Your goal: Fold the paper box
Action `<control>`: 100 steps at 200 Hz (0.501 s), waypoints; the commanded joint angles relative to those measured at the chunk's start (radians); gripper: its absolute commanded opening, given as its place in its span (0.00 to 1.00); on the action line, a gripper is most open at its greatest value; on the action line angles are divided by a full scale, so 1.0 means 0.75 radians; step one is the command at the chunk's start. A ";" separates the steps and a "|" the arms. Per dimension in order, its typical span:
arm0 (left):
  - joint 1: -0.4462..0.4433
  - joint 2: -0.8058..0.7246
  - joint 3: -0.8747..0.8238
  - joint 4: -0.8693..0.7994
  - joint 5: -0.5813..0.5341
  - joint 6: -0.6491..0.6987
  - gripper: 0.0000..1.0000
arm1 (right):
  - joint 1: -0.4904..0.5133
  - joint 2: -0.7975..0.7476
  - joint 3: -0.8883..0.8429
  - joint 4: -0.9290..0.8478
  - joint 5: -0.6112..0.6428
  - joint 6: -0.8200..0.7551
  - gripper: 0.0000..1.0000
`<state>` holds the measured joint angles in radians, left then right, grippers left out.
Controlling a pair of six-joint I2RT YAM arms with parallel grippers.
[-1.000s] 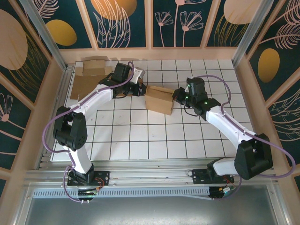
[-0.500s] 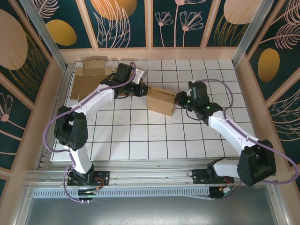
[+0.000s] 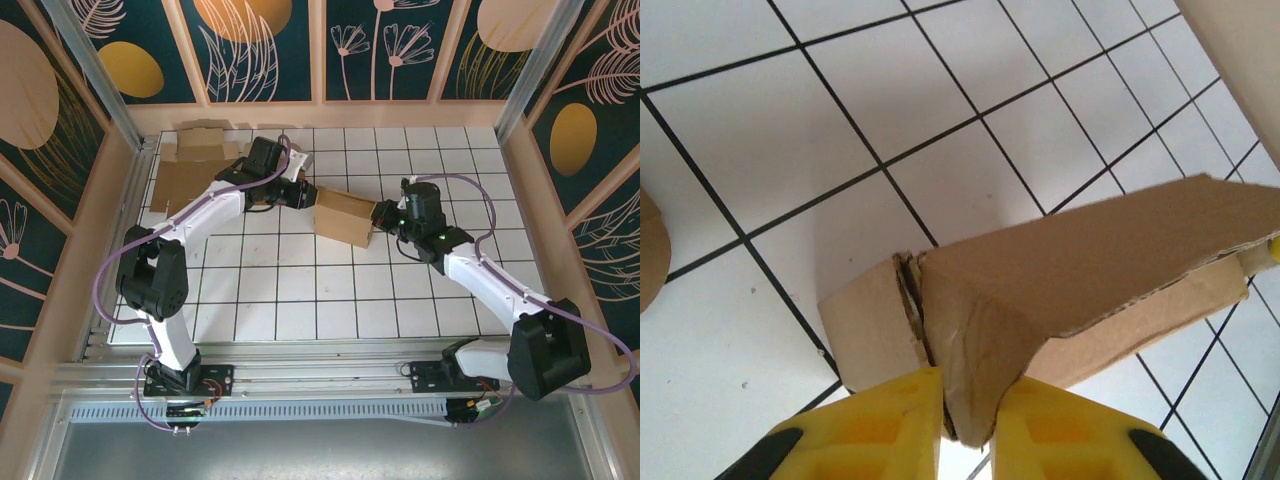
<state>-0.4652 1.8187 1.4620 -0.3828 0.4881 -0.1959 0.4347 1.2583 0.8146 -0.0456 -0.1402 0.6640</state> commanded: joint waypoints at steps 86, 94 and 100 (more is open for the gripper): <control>0.027 -0.298 -0.184 0.261 -0.038 -0.372 0.35 | 0.027 0.072 0.003 -0.135 0.083 -0.061 0.00; 0.044 -0.302 -0.182 0.285 -0.079 -0.484 0.36 | 0.031 0.073 0.007 -0.136 0.083 -0.067 0.00; 0.054 -0.297 -0.182 0.304 -0.102 -0.561 0.36 | 0.034 0.073 0.009 -0.136 0.085 -0.068 0.00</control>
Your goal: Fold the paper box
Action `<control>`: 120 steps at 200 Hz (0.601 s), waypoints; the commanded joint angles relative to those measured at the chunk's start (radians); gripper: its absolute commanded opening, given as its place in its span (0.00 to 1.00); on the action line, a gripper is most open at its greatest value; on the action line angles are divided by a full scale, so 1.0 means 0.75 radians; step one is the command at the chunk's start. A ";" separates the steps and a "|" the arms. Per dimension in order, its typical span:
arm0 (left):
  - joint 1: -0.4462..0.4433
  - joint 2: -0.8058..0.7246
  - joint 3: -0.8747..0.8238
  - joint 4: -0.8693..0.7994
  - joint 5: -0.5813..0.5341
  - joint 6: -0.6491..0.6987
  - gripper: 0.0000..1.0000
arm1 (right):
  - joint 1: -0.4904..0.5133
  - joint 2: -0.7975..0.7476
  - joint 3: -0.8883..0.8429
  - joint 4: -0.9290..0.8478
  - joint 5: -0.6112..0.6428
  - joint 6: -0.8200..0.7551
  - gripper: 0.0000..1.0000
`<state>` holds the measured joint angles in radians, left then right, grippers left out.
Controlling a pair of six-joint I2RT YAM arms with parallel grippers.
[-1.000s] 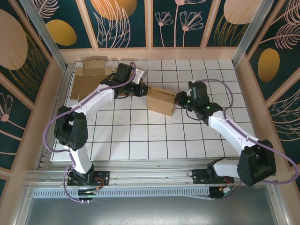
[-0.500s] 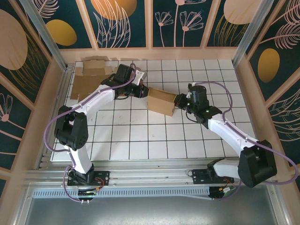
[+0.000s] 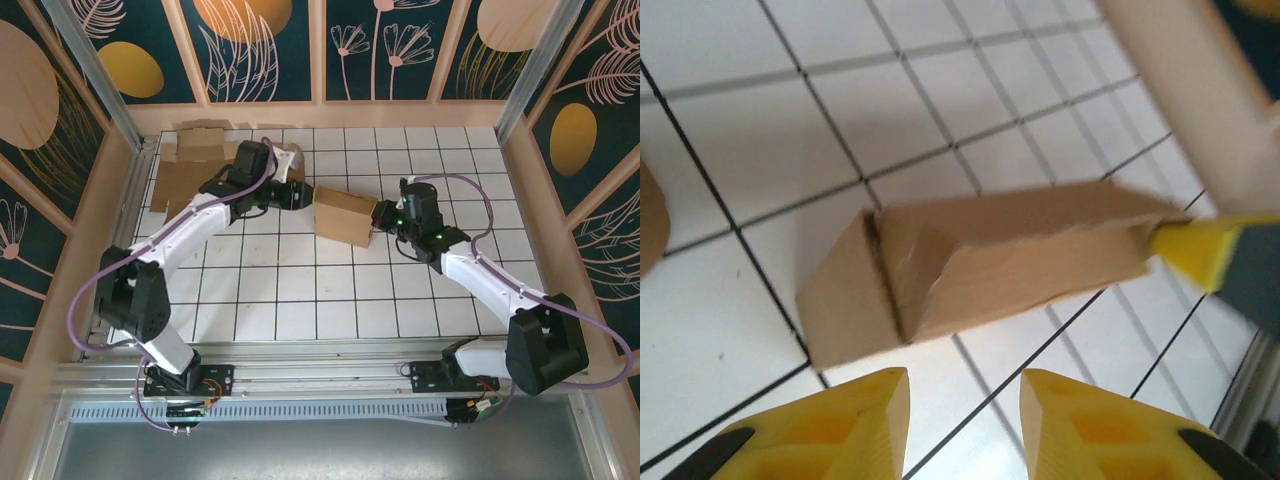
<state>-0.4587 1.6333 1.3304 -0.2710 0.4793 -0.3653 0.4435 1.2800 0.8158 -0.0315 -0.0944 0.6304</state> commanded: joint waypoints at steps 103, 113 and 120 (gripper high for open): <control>0.009 0.207 0.093 0.148 0.037 -0.405 0.35 | 0.049 0.076 0.037 -0.167 0.018 -0.049 0.01; 0.007 0.220 0.103 0.106 -0.018 -0.385 0.34 | 0.054 0.078 0.041 -0.167 0.013 -0.049 0.01; 0.008 0.229 0.108 0.085 -0.039 -0.378 0.33 | 0.055 0.079 0.041 -0.167 0.011 -0.051 0.01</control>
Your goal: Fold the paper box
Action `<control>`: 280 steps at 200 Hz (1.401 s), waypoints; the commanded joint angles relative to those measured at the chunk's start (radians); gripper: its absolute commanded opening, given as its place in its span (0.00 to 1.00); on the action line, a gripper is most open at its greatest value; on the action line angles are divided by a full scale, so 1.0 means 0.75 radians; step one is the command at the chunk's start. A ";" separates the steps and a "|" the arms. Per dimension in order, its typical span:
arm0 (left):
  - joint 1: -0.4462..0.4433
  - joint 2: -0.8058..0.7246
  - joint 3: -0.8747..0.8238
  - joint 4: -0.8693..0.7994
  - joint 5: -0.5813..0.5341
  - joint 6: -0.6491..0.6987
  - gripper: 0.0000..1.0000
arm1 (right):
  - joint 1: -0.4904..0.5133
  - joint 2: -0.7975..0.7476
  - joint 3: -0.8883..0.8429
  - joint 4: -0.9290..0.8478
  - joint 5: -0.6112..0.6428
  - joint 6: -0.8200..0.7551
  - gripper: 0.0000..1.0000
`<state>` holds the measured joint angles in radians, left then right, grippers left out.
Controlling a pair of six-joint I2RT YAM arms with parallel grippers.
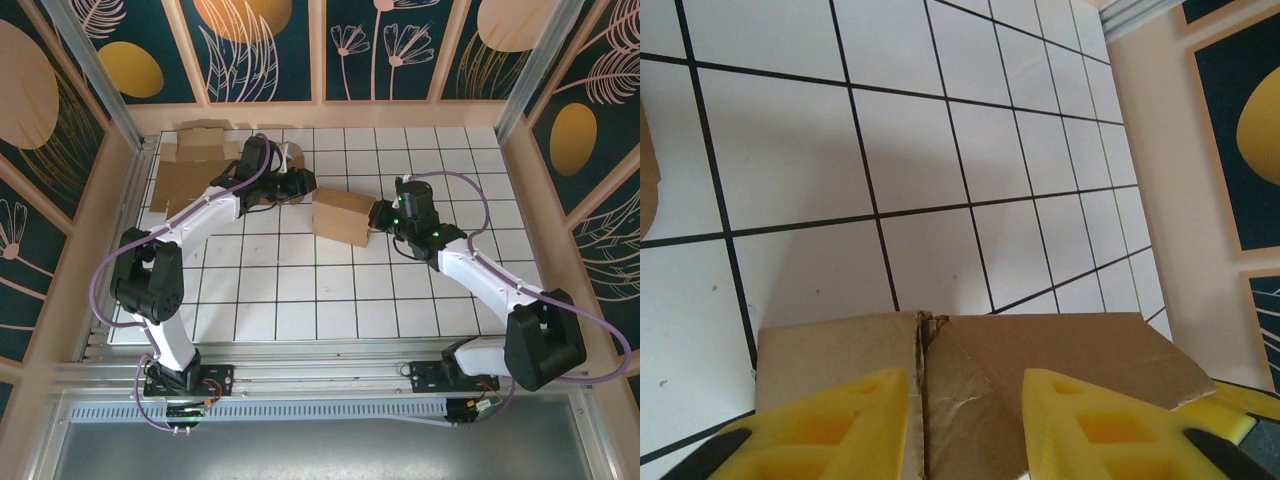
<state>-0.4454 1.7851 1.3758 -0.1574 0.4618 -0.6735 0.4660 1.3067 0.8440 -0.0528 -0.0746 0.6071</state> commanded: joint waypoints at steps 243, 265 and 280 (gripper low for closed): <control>-0.003 -0.088 -0.045 0.005 -0.188 0.043 0.45 | -0.154 -0.050 0.143 -0.225 -0.275 0.321 0.68; -0.003 -0.087 -0.052 0.065 -0.083 0.011 0.48 | -0.153 0.018 0.147 -0.184 -0.285 0.315 0.67; -0.003 -0.061 -0.070 0.095 0.000 0.006 0.49 | -0.149 0.055 0.143 -0.151 -0.300 0.315 0.64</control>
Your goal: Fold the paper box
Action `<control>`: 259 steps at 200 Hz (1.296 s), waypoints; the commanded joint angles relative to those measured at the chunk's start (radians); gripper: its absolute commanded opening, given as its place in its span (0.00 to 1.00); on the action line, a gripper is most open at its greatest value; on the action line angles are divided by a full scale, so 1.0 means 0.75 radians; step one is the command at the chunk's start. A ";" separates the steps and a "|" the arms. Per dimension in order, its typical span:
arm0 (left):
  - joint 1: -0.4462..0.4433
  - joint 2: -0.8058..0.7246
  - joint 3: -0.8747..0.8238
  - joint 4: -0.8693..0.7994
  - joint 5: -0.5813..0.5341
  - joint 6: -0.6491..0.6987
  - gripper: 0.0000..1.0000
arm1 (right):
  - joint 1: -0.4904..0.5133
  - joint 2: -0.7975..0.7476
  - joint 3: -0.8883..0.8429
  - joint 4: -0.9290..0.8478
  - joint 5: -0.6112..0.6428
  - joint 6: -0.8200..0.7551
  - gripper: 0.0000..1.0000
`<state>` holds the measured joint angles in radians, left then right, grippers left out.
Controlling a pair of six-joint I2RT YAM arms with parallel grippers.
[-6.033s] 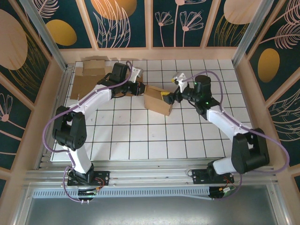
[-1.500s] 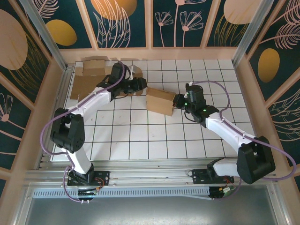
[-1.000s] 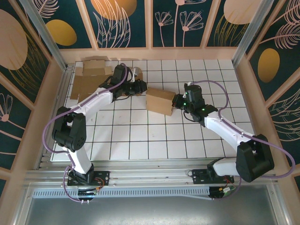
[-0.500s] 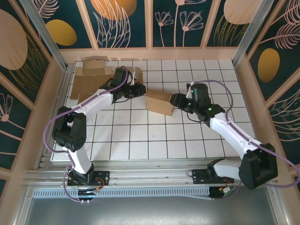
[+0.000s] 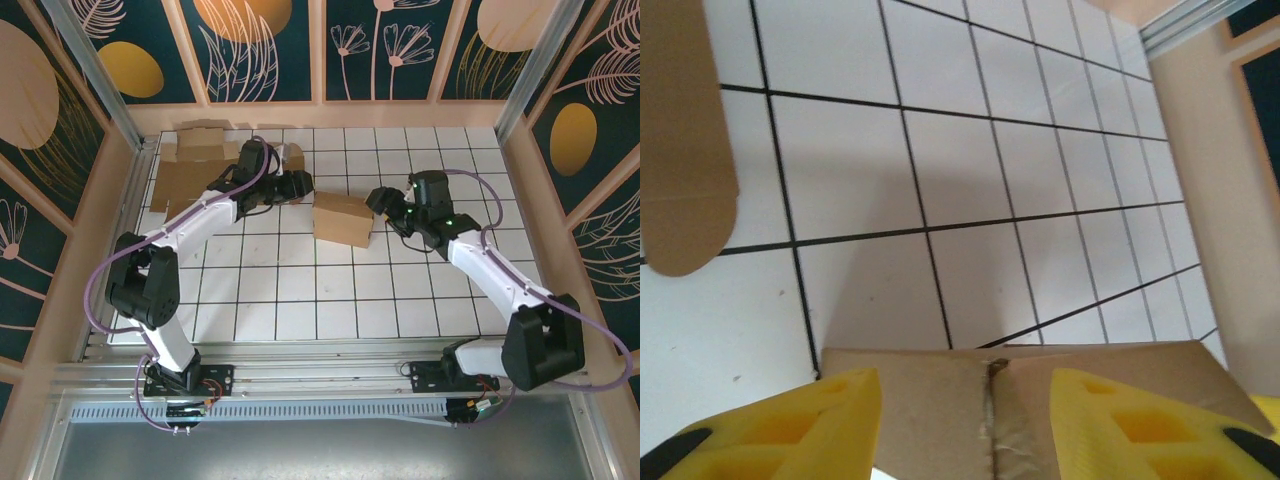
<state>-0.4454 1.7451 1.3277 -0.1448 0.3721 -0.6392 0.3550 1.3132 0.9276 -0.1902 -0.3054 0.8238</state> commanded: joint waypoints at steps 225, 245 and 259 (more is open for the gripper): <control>-0.249 -0.440 -0.713 0.140 0.135 -0.274 0.38 | 0.208 -0.434 -0.191 -0.440 0.235 -0.214 0.41; -0.278 -0.580 -0.758 0.101 0.037 -0.323 0.48 | 0.196 -0.621 -0.203 -0.446 0.286 -0.088 0.50; -0.279 -0.617 -0.780 0.122 -0.048 -0.323 0.53 | 0.164 -0.645 -0.247 -0.391 0.268 -0.050 0.55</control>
<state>-0.6617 1.3510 0.7601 -0.0349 0.4622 -0.8162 0.5030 0.8886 0.7765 -0.4534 -0.1226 0.7048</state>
